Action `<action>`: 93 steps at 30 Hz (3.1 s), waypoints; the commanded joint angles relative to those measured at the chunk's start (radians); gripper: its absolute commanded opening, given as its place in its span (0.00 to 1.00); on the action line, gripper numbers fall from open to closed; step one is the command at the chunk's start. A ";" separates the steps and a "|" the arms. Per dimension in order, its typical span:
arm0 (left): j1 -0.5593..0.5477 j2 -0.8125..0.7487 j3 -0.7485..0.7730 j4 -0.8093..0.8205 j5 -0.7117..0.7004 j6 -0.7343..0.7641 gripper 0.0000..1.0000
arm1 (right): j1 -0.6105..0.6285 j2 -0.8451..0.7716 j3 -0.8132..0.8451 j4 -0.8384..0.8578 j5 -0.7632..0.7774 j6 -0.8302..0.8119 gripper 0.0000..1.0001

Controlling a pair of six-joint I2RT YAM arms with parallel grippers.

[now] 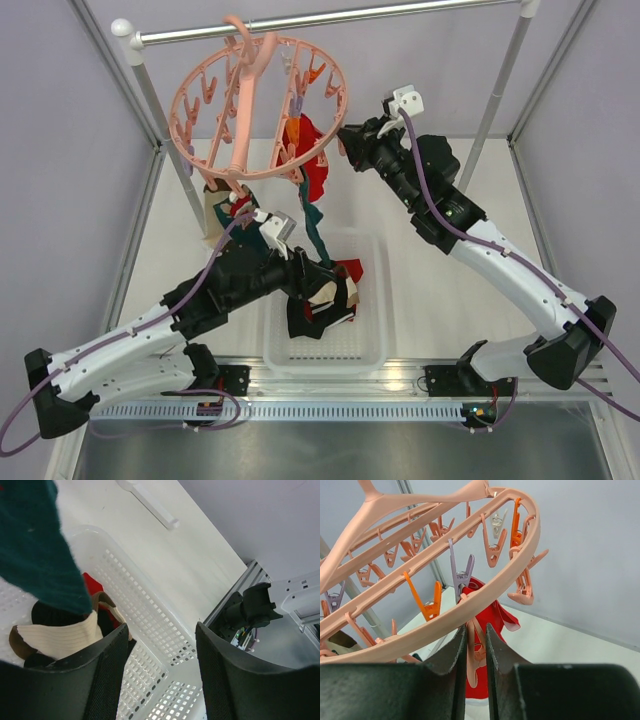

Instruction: Remove the socks clipped to the hanger

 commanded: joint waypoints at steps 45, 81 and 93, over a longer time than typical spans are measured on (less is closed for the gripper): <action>-0.010 0.146 -0.113 0.173 -0.526 -0.024 0.61 | -0.034 0.010 0.072 -0.026 -0.127 0.063 0.06; -0.036 0.344 0.059 0.071 -0.579 -0.052 0.02 | -0.036 -0.065 -0.017 -0.029 -0.153 0.098 0.20; -0.039 0.510 0.180 0.085 -0.464 -0.038 0.02 | -0.034 -0.167 -0.120 -0.029 -0.193 0.133 0.49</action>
